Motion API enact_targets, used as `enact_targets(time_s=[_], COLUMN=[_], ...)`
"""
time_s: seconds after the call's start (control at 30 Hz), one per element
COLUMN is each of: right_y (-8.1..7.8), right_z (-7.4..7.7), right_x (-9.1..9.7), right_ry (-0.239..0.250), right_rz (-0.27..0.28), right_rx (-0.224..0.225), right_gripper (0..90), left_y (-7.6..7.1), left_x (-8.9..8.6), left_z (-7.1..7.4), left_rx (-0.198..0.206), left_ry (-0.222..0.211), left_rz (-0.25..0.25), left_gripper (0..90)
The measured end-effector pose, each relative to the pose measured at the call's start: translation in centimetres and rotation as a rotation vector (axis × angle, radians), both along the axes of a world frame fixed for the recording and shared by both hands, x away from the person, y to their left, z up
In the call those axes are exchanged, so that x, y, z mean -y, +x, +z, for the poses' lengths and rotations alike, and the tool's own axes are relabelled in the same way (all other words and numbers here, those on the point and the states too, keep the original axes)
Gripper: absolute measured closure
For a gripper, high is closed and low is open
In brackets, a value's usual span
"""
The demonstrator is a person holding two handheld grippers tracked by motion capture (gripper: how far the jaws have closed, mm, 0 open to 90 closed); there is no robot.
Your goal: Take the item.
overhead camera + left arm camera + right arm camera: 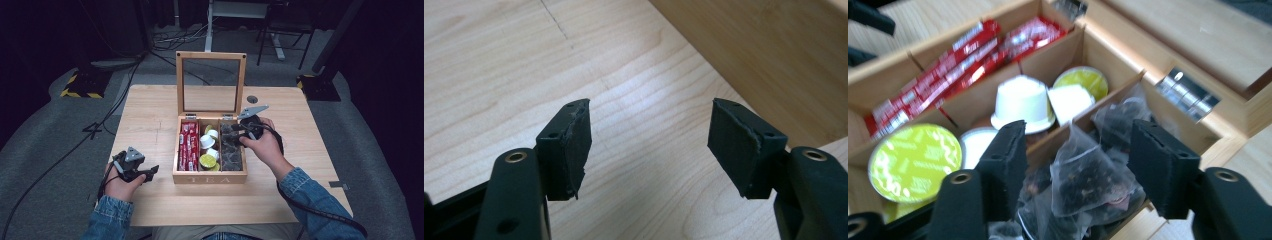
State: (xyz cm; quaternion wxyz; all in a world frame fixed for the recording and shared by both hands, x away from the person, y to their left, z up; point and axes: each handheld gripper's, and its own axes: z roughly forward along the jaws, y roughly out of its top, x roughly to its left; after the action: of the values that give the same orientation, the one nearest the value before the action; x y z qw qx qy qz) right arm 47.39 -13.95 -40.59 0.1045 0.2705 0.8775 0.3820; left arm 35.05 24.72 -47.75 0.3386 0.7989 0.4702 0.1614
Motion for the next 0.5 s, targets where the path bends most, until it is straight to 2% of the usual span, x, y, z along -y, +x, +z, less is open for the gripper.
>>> enact_targets(time_s=[0.07,0.47,0.5], right_y=[0.1,0.9,1.0], right_z=[-0.4,-2.6,-2.8], right_x=[-0.1,-0.9,-1.1], right_ry=[-0.017,-0.077,-0.082], right_rz=[0.001,-0.001,-0.006], right_rx=[-0.007,-0.041,-0.053], right_gripper=[43.1,46.9,50.1], left_y=[0.1,0.4,0.5], left_x=[0.0,0.1,0.1], left_z=[-0.3,-1.2,-1.3], left_rx=[-0.015,-0.049,-0.05], left_ry=[0.005,0.011,0.01], left_rz=[-0.007,-0.019,-0.018], left_gripper=[34.4,34.4,34.3])
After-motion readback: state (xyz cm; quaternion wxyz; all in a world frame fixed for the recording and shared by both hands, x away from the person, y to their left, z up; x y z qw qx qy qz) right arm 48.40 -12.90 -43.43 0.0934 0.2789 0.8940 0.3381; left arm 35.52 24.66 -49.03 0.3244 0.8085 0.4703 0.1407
